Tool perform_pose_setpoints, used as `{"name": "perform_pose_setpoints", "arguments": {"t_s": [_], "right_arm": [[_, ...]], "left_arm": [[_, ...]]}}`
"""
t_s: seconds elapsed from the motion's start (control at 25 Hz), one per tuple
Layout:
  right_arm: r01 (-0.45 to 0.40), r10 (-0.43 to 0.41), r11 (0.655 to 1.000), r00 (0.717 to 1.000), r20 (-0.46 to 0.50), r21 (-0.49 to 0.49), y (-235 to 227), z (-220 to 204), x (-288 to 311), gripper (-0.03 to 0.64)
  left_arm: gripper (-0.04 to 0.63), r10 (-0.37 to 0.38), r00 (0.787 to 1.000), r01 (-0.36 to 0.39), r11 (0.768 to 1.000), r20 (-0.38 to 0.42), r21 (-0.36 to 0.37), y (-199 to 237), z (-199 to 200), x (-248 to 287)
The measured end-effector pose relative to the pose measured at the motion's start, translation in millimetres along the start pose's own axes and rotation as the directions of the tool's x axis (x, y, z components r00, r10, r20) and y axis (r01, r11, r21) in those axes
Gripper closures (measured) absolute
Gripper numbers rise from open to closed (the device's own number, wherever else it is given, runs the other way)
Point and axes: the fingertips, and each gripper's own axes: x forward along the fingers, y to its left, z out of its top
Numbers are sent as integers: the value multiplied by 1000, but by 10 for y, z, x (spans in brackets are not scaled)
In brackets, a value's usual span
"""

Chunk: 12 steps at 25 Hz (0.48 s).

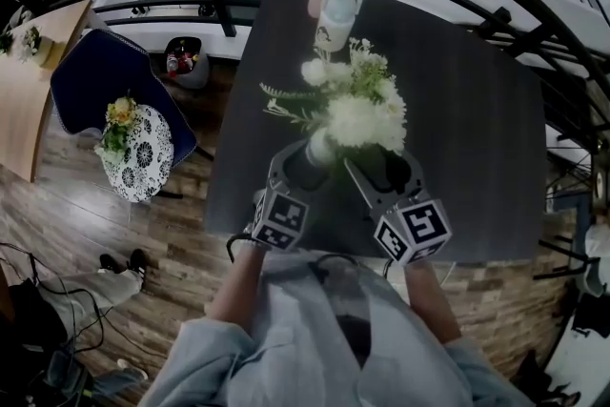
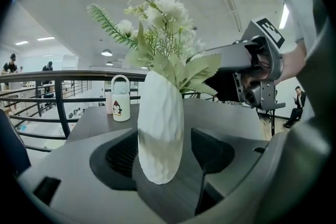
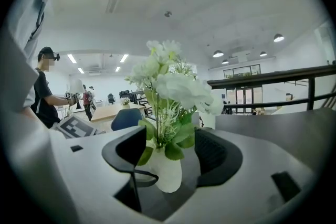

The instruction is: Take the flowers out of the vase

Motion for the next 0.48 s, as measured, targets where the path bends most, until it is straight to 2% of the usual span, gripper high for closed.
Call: {"name": "perform_pose_setpoints", "arguments": {"t_s": [0.36, 0.48], "right_arm": [[-22, 22, 1000, 1000, 14, 16, -18, 58, 231, 337], [14, -14, 1000, 999, 30, 14, -69, 67, 219, 424]], "left_arm": [[302, 3, 1000, -2, 1000, -9, 15, -3, 4, 5], [312, 5, 1000, -5, 1000, -12, 23, -2, -5, 1]]}}
